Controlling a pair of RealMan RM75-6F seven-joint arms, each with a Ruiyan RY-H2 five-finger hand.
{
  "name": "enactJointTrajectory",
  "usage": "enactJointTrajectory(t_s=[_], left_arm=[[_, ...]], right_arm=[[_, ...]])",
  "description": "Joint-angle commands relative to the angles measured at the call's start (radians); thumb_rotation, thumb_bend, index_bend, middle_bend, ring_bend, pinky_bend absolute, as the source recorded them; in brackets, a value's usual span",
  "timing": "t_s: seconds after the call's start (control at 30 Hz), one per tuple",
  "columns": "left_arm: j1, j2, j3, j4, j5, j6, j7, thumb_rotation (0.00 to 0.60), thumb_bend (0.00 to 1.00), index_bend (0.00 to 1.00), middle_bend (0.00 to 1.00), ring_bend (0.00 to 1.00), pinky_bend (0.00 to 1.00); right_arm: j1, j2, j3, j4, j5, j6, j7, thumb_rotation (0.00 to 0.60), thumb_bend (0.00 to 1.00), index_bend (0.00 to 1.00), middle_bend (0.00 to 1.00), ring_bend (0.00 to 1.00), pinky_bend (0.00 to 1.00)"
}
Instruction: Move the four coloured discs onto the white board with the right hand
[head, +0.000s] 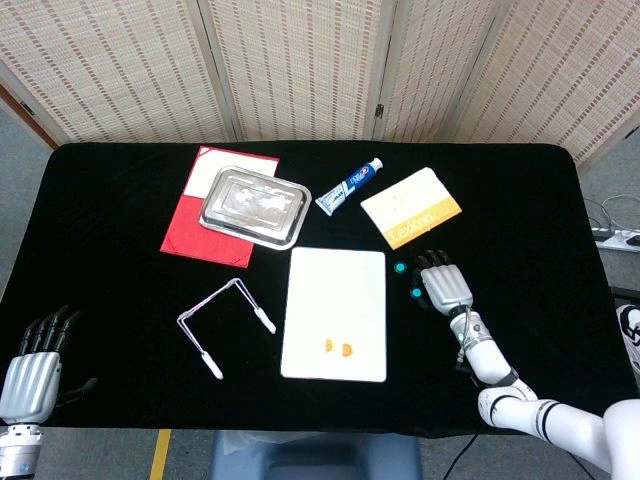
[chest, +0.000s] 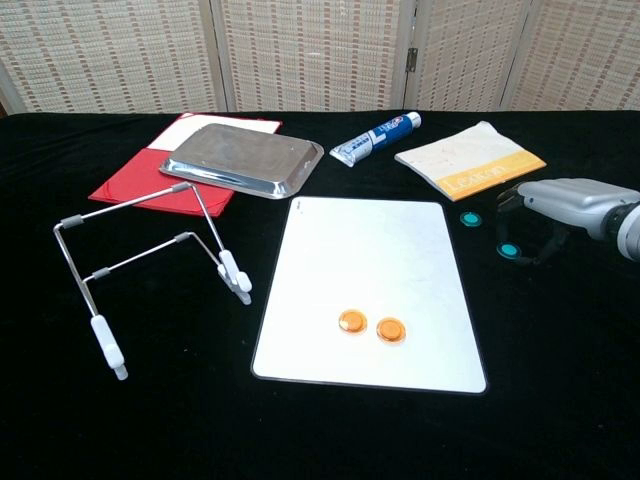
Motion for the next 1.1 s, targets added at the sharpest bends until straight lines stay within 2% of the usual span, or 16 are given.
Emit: enactJointTrajectory(t_s=[0.03, 0.27, 0.47, 0.8, 1.1], left_arm=[[0.000, 0.001, -0.001, -0.001, 0.001, 0.002, 0.000, 0.600, 0.14, 0.07, 0.00, 0.05, 0.00], [0.000, 0.006, -0.003, -0.007, 0.004, 0.007, -0.002, 0.600, 0.14, 0.07, 0.00, 0.05, 0.00], [0.005, 0.011, -0.002, -0.009, 0.004, 0.015, -0.010, 0.600, 0.14, 0.07, 0.00, 0.05, 0.00], [0.015, 0.009, 0.004, 0.009, -0.004, 0.013, -0.026, 0.600, 0.14, 0.07, 0.00, 0.05, 0.00], [0.013, 0.004, 0.002, 0.020, -0.006, 0.009, -0.033, 0.600, 0.14, 0.07, 0.00, 0.05, 0.00]], right_arm=[[-0.006, 0.013, 0.002, -0.021, -0.012, 0.016, 0.013, 0.600, 0.43, 0.52, 0.19, 0.00, 0.00], [-0.010, 0.087, 0.009, -0.183, -0.077, 0.061, 0.034, 0.600, 0.43, 0.52, 0.19, 0.00, 0.00], [0.048, 0.061, 0.022, -0.257, -0.068, 0.024, -0.027, 0.600, 0.43, 0.52, 0.19, 0.00, 0.00], [0.163, -0.060, 0.057, -0.222, 0.038, -0.028, -0.155, 0.600, 0.43, 0.52, 0.19, 0.00, 0.00], [0.227, -0.107, 0.070, -0.194, 0.136, -0.032, -0.232, 0.600, 0.43, 0.52, 0.18, 0.00, 0.00]])
